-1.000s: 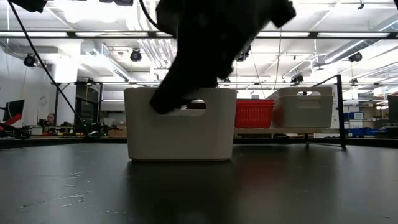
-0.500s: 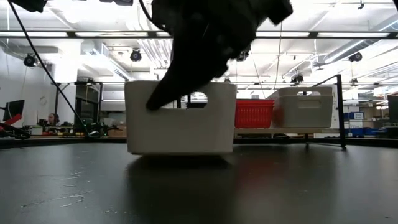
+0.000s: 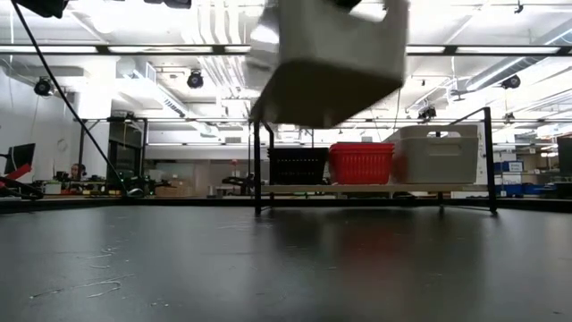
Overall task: Stack baskets on shelf by color
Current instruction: Stack the white bin into the top of the white bins on the shelf
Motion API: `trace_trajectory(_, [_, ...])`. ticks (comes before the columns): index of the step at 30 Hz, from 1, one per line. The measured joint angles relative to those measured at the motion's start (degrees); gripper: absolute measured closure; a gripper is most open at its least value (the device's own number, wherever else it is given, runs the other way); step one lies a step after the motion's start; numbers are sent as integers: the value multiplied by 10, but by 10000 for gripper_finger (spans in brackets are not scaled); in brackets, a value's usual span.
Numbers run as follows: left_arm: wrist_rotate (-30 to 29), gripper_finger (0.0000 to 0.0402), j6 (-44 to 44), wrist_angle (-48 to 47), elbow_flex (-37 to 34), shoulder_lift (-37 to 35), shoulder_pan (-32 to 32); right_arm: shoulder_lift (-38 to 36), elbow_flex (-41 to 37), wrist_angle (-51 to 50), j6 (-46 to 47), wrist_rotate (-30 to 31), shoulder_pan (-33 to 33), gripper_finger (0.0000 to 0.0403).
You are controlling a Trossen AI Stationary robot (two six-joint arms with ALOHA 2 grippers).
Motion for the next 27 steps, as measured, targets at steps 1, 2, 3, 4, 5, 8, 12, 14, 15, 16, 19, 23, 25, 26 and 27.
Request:
trace_trajectory(1, [0,293,0,0,0,0,0,-19,0,-12,-8,4,-2,394])
trace_trajectory(2, [0,293,0,0,0,0,0,-39,-2,-19,-18,13,-2,394])
trace_trajectory(3, [0,293,0,0,0,0,0,-59,-3,-26,-27,24,-2,394])
trace_trajectory(4, [0,293,0,0,0,0,0,-78,-6,-32,-35,37,-2,394])
trace_trajectory(5, [0,293,0,0,0,0,0,-97,-8,-39,-43,51,-2,394])
trace_trajectory(8, [0,293,0,0,0,0,0,-149,-15,-61,-57,103,-2,394])
trace_trajectory(12, [0,293,0,0,0,0,0,-208,-25,-95,-83,170,-6,394])
trace_trajectory(14, [0,293,0,0,0,0,0,-235,-30,-108,-84,183,-15,394])
trace_trajectory(15, [0,293,0,0,0,0,0,-247,-34,-111,-84,184,-21,394])
trace_trajectory(16, [0,293,0,0,0,0,0,-260,-40,-111,-84,184,-30,394])
trace_trajectory(19, [0,293,0,0,0,0,0,-293,-59,-111,-87,185,-58,394])
trace_trajectory(23, [0,293,0,0,0,0,0,-330,-79,-119,-88,185,-100,394])
trace_trajectory(25, [0,293,0,0,0,0,0,-345,-86,-126,-92,184,-120,394])
trace_trajectory(26, [0,293,0,0,0,0,0,-353,-92,-127,-96,184,-129,394])
trace_trajectory(27, [0,293,0,0,-1,0,0,-361,-97,-127,-99,183,-138,394])
